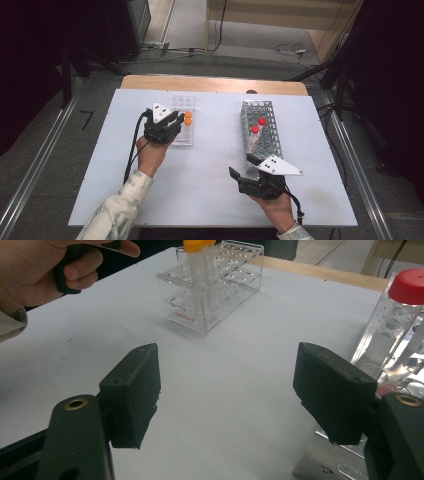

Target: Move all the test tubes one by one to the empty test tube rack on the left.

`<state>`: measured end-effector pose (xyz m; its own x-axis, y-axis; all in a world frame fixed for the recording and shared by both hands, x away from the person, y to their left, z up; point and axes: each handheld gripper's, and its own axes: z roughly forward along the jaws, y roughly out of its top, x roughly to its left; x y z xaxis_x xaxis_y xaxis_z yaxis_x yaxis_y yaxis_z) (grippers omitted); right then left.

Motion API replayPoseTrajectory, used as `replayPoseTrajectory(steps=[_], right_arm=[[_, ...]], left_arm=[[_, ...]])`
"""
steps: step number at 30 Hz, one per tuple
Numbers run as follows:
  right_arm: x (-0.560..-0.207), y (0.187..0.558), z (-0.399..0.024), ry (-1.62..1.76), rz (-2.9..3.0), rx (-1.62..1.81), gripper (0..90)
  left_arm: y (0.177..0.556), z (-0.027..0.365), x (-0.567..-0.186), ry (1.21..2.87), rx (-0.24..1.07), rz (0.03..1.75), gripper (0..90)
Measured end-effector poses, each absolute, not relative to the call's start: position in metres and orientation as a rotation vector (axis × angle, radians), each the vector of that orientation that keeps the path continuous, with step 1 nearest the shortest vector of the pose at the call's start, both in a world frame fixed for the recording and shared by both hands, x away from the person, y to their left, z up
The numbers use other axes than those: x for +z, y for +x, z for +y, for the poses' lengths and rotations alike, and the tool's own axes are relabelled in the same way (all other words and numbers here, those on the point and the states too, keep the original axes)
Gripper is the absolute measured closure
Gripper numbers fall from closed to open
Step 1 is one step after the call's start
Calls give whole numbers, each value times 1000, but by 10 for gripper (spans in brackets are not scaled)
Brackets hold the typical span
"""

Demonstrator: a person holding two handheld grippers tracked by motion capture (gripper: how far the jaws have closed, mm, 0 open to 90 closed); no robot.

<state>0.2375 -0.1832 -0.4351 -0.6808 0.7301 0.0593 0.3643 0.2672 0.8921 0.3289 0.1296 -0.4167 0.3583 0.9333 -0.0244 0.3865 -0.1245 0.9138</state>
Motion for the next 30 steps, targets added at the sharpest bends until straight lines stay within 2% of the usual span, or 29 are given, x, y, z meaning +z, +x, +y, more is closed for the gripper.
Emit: replayPoseTrajectory(steps=[5, 9, 15, 17, 23, 30], right_arm=[[-435, 238, -184, 1003, 2171, 1377, 256], [-436, 242, -189, 1029, 2150, 1366, 257], [-439, 256, -198, 1088, 2096, 1318, 260], [-440, 263, -200, 1115, 2077, 1302, 261], [-443, 283, -201, 1167, 2025, 1239, 289], [-443, 305, -200, 1230, 1983, 1170, 455]], left_arm=[[325, 132, -413, 1667, 713, 1181, 674], [320, 135, -411, 1636, 702, 1198, 570], [314, 132, -408, 1613, 726, 1240, 225], [313, 131, -409, 1617, 710, 1248, 172], [307, 130, -407, 1609, 713, 1241, 159], [304, 126, -406, 1607, 715, 1227, 163]])
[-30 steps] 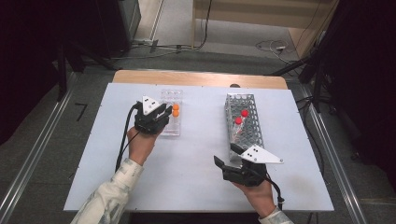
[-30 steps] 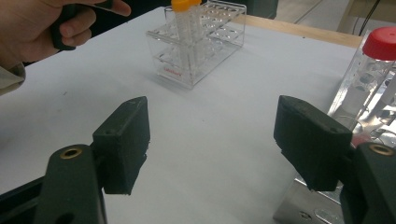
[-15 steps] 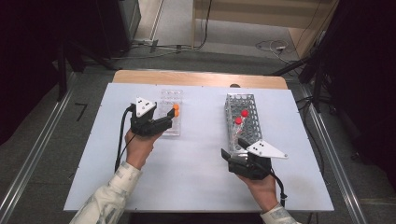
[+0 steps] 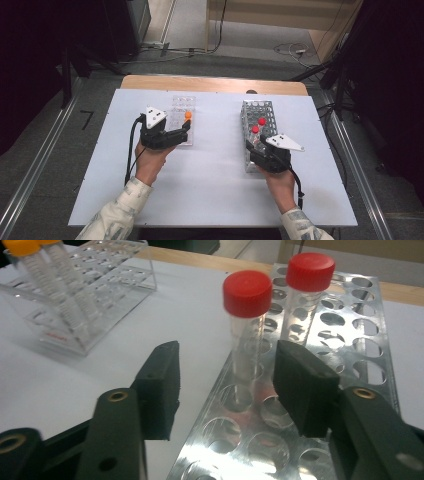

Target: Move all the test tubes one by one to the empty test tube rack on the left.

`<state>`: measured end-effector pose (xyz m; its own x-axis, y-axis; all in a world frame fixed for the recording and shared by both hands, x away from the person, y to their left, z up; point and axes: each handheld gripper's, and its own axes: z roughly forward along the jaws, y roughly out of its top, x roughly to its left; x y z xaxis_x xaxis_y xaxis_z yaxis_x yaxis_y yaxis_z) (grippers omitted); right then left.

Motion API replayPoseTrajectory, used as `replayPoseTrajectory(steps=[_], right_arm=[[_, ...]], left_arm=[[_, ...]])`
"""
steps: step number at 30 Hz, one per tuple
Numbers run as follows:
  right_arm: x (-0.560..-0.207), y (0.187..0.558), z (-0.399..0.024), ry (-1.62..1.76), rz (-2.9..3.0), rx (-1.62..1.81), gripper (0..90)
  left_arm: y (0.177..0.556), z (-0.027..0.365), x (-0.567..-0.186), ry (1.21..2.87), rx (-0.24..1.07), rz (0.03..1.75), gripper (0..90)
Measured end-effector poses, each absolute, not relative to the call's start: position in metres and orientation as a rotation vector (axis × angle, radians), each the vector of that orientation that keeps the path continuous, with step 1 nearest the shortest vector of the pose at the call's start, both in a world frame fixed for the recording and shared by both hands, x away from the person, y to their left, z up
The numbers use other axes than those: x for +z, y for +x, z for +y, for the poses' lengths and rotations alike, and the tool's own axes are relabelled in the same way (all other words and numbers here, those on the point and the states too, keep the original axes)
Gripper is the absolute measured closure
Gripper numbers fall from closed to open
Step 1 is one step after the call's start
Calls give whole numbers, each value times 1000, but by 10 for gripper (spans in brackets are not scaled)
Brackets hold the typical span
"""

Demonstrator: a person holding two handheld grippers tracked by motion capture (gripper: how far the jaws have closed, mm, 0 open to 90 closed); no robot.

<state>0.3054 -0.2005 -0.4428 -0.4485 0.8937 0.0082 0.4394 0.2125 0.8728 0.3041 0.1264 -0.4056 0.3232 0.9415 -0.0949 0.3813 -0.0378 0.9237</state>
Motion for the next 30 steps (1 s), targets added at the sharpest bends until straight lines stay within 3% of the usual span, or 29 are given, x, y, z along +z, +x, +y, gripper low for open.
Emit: replayPoseTrajectory(steps=[14, 30], right_arm=[[-446, 324, -190, 1265, 1991, 1049, 684], [-450, 328, -188, 1273, 1985, 1018, 721]], left_arm=[[303, 124, -407, 1612, 715, 1221, 180], [302, 121, -408, 1625, 711, 1213, 185]])
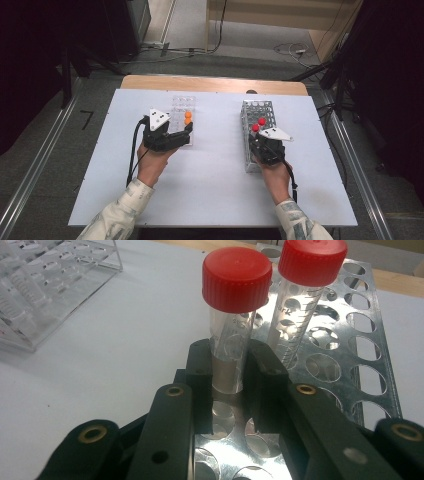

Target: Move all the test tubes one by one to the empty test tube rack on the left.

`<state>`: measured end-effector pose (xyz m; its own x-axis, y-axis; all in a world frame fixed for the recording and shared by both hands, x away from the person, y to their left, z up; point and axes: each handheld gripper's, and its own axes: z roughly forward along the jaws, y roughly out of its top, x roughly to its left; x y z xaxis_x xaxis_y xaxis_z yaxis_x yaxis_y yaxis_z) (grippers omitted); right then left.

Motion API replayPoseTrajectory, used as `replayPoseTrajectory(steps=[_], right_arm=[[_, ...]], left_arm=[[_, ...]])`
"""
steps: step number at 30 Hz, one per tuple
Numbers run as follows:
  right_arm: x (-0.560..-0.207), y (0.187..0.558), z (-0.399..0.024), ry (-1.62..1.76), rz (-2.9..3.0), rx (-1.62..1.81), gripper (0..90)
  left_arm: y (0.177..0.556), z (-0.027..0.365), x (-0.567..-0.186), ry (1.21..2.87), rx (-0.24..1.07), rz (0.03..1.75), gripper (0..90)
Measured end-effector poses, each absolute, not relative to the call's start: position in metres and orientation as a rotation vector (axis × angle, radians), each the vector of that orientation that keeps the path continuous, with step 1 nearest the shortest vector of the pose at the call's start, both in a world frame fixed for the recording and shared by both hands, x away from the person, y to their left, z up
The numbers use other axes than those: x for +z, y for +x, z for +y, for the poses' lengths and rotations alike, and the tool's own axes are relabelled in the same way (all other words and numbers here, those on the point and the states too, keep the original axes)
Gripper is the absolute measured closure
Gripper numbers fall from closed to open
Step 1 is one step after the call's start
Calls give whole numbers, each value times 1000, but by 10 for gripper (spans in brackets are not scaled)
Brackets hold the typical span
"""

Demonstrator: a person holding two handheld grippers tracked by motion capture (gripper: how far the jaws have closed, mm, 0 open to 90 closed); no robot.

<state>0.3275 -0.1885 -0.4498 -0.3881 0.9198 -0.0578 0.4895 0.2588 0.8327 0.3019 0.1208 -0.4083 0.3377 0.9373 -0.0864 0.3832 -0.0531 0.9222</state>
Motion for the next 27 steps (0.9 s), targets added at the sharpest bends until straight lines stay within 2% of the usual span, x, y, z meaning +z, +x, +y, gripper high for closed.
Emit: replayPoseTrajectory(steps=[20, 27], right_arm=[[-401, 303, -198, 1186, 1911, 1170, 724], [-394, 290, -191, 1151, 1951, 1209, 724]], left_arm=[[295, 117, -401, 1613, 702, 1179, 184], [290, 114, -398, 1617, 694, 1157, 184]])
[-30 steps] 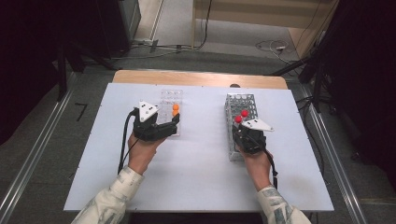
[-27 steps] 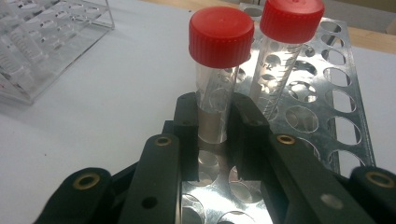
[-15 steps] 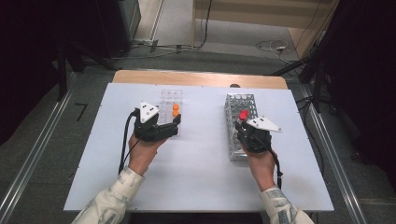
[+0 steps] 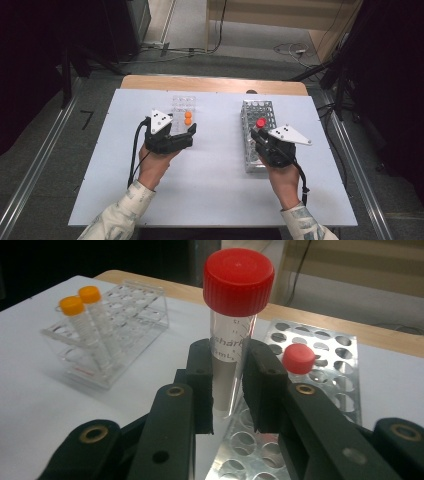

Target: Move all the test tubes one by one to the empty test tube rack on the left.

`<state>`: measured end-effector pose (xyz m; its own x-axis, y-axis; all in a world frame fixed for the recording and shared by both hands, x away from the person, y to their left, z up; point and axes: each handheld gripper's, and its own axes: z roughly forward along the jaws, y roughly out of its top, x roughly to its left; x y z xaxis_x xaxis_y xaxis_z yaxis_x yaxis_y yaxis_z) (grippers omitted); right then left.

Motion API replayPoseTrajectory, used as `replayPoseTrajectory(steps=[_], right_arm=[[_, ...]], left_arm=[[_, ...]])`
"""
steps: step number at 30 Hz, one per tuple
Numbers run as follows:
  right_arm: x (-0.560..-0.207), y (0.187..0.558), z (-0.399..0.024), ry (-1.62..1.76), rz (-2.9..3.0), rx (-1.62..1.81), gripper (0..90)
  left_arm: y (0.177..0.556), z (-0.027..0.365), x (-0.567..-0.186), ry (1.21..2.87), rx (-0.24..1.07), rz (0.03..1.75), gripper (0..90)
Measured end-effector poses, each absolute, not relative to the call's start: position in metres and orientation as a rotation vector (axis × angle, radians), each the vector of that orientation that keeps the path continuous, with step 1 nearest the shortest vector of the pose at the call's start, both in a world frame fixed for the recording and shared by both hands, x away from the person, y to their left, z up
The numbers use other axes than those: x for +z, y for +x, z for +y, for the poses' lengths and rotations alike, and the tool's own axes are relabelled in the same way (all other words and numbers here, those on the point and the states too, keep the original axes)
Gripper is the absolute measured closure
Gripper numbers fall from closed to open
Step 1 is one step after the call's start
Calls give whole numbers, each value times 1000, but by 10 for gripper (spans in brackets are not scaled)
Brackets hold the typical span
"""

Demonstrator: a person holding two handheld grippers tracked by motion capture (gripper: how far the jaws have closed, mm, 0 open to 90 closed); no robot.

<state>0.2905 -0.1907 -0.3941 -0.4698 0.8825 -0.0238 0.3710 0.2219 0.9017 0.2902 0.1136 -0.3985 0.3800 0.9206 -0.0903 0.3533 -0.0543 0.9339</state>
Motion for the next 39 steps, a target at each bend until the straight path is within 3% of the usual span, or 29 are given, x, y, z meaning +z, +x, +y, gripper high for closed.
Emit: replayPoseTrajectory(steps=[10, 23, 31, 39], right_arm=[[-397, 278, -168, 1074, 2067, 1256, 724], [-420, 269, -137, 986, 2217, 1246, 724], [-425, 264, -127, 939, 2272, 1241, 724], [-425, 260, -122, 914, 2291, 1254, 724]], left_arm=[[276, 103, -391, 1631, 660, 1089, 184], [257, 69, -390, 1724, 519, 933, 226], [253, 59, -397, 1758, 461, 864, 455], [252, 54, -401, 1782, 440, 837, 580]])
